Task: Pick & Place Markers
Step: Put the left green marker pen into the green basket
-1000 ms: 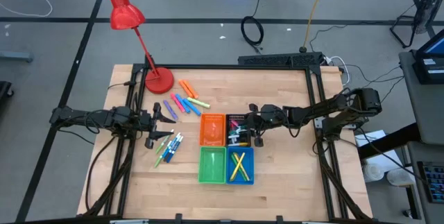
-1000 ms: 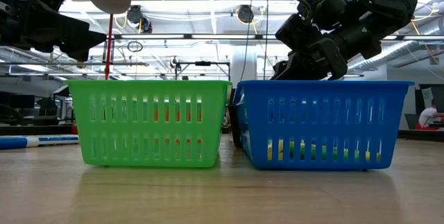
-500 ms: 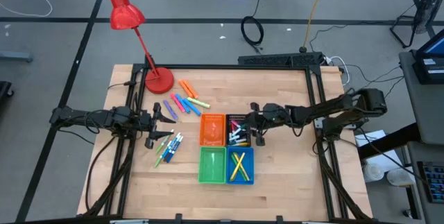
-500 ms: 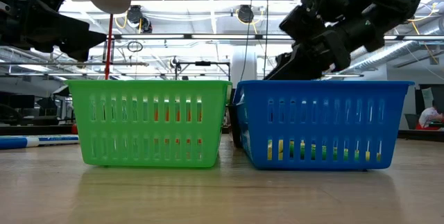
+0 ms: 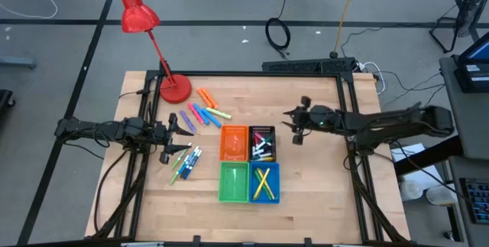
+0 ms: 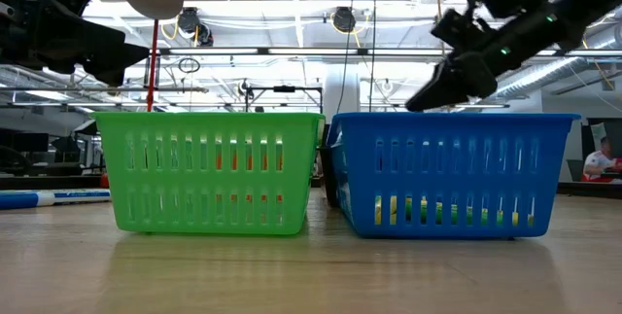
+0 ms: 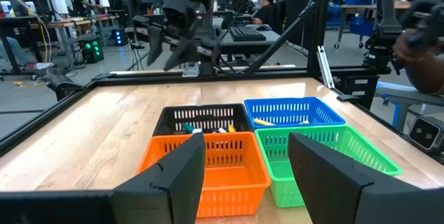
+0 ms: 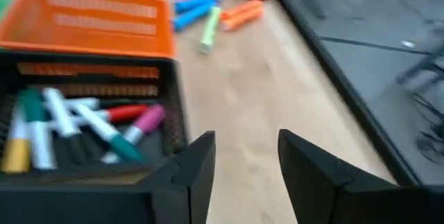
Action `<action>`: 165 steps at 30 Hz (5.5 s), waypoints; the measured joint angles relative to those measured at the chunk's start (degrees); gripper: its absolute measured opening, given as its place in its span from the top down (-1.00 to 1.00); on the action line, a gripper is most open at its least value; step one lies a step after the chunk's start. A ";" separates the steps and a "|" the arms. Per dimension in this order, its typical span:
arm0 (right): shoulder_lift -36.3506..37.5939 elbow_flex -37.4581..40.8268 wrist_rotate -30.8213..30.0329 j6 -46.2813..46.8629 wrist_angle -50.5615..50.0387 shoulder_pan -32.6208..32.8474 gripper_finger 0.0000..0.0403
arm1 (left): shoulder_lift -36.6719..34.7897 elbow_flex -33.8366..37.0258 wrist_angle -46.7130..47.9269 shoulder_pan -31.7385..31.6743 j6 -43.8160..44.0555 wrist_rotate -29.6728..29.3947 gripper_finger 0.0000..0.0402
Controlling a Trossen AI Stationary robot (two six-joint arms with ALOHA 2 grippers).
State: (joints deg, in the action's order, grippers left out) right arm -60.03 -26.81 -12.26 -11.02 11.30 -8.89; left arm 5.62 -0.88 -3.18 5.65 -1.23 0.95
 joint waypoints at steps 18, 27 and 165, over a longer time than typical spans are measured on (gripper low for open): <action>28.18 21.23 -1.26 2.78 13.86 -4.50 0.36 | 0.00 0.02 0.00 0.00 0.00 -0.02 -0.05; 40.37 22.69 4.93 7.55 -0.48 -0.31 0.36 | 0.00 0.02 0.00 0.00 0.00 0.00 -0.05; 55.85 22.95 10.87 11.86 -2.92 3.92 0.96 | 55.24 -22.82 39.96 5.18 62.58 -7.12 -0.05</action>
State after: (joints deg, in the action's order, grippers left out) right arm -4.19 -3.86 -1.39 0.84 8.38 -4.97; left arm 60.86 -23.70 36.77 10.83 61.34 -6.17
